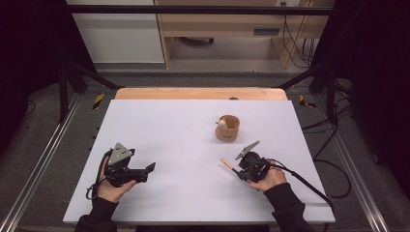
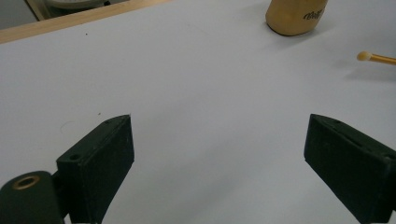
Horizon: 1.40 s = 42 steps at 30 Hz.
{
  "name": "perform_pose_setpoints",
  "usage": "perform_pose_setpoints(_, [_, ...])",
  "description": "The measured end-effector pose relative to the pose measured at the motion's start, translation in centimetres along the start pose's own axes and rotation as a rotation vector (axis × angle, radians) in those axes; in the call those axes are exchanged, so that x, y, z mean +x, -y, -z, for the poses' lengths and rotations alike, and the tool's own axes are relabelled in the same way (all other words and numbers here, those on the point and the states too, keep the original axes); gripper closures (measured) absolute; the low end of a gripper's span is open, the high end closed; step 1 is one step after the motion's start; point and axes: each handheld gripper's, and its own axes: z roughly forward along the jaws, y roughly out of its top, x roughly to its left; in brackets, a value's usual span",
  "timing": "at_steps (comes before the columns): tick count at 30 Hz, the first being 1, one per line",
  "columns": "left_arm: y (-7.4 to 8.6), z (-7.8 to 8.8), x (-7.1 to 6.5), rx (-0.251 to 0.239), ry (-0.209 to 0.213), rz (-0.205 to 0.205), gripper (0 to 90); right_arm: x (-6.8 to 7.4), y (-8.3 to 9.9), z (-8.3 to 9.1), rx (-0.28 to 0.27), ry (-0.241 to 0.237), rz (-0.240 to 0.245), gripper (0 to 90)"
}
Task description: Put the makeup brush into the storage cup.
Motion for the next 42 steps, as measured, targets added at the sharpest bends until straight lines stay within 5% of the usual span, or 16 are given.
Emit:
perform_pose_setpoints(20, [-0.2, -0.1, -0.6, -0.012, 0.025, 0.008, 7.9, 0.2, 0.3, 2.7, -0.317, -0.053, -0.032, 83.9])
perform_pose_setpoints(42, [-0.4, -0.6, -2.1, -0.04, 0.073, 0.012, 8.3, 1.0, 0.8, 3.9, -0.534, -0.105, -0.022, 83.9])
